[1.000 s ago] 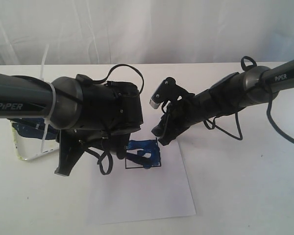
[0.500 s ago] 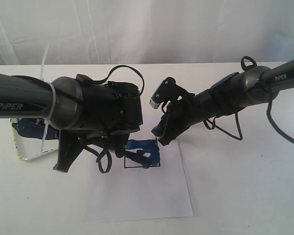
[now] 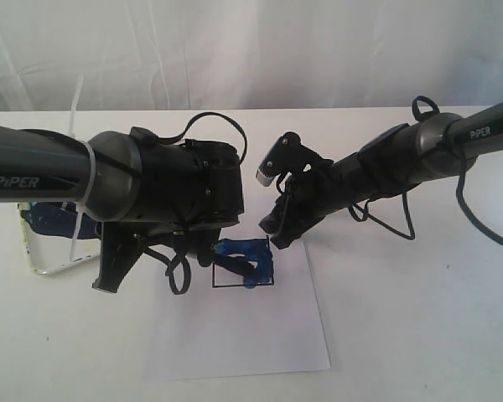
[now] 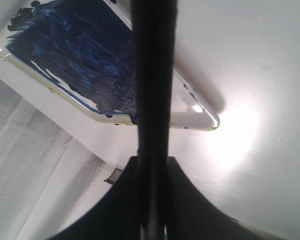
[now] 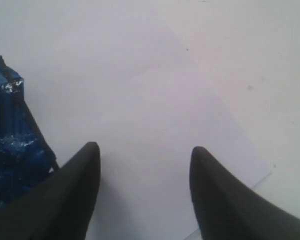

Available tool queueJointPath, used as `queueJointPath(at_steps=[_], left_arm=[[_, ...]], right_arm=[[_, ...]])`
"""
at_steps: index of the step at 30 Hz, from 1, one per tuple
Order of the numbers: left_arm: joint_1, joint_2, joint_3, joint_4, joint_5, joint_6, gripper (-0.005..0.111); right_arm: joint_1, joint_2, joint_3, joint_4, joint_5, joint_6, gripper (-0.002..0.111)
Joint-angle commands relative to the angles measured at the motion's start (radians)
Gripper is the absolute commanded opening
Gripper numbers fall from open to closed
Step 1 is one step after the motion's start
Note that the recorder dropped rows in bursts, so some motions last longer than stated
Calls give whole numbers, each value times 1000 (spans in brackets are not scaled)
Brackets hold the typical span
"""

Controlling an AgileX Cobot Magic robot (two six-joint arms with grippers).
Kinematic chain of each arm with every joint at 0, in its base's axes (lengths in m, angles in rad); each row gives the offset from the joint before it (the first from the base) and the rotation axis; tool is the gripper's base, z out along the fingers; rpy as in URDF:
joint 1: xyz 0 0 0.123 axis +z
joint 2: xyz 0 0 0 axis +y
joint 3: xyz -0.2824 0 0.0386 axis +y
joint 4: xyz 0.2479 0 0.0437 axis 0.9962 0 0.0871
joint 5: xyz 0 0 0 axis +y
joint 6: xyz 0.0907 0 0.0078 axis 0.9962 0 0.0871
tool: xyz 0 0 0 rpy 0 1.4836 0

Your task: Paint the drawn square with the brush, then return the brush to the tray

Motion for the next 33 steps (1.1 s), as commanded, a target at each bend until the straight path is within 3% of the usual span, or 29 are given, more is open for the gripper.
queueJointPath(at_steps=[1,33], left_arm=[[-4,-10,4,8,99,-17,0],[-4,-12,65,35,99,-59,0]], right_arm=[[-1,14,9,-35,-30,-20,51],[-1,14,9,-35,-34,-20,51]])
